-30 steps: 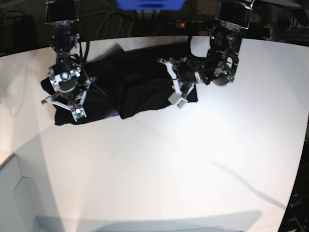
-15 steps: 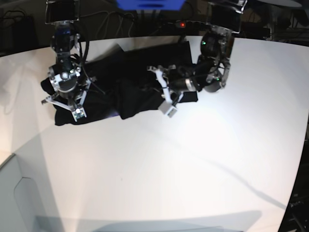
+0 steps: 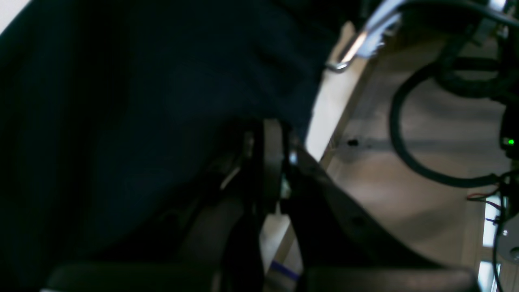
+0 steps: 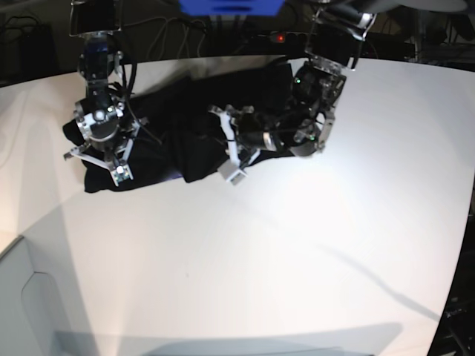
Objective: Fold the T-shirt properly
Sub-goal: 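Lay the folded end onto the strip and press it flat with the left gripper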
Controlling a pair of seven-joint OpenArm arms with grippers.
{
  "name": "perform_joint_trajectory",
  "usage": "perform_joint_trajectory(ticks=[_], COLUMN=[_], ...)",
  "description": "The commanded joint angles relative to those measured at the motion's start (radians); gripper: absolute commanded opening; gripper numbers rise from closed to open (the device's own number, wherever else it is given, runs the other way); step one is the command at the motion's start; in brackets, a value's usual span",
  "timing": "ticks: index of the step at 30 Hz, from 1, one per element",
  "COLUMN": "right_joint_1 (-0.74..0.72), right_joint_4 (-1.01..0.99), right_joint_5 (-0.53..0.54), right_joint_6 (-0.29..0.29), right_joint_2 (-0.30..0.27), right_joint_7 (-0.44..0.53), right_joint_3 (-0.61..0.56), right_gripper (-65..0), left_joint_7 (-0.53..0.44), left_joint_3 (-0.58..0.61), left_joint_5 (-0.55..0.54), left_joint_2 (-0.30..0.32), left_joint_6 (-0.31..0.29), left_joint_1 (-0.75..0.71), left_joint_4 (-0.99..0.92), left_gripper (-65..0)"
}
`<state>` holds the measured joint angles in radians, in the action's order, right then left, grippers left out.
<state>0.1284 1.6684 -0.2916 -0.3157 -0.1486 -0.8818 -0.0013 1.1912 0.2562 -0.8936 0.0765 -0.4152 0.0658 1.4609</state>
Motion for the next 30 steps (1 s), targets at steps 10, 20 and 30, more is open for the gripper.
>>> perform_joint_trajectory(ticks=[10,20,30], right_joint_1=[0.003,0.003,0.003], right_joint_4=[0.002,0.002,0.002], right_joint_5=[0.009,0.009,0.010], right_joint_6=[-0.004,-0.004,-0.004], right_joint_2=[-0.001,-0.001,-0.001], right_joint_7=[-0.026,-0.026,-0.026], right_joint_3=[0.001,0.001,0.001], right_gripper=[-65.0,-65.0,-65.0], left_joint_7=[-0.012,-0.010,0.032], left_joint_3=[0.027,0.028,0.004], left_joint_5=[-0.025,-0.083,-0.157], left_joint_2=[-0.005,-0.002,0.039], left_joint_6=[-0.009,-0.012,-0.001], left_joint_1=[0.045,0.049,0.075], left_joint_4=[-0.012,-0.013,0.001], left_gripper=[-21.8,-17.9,-17.9])
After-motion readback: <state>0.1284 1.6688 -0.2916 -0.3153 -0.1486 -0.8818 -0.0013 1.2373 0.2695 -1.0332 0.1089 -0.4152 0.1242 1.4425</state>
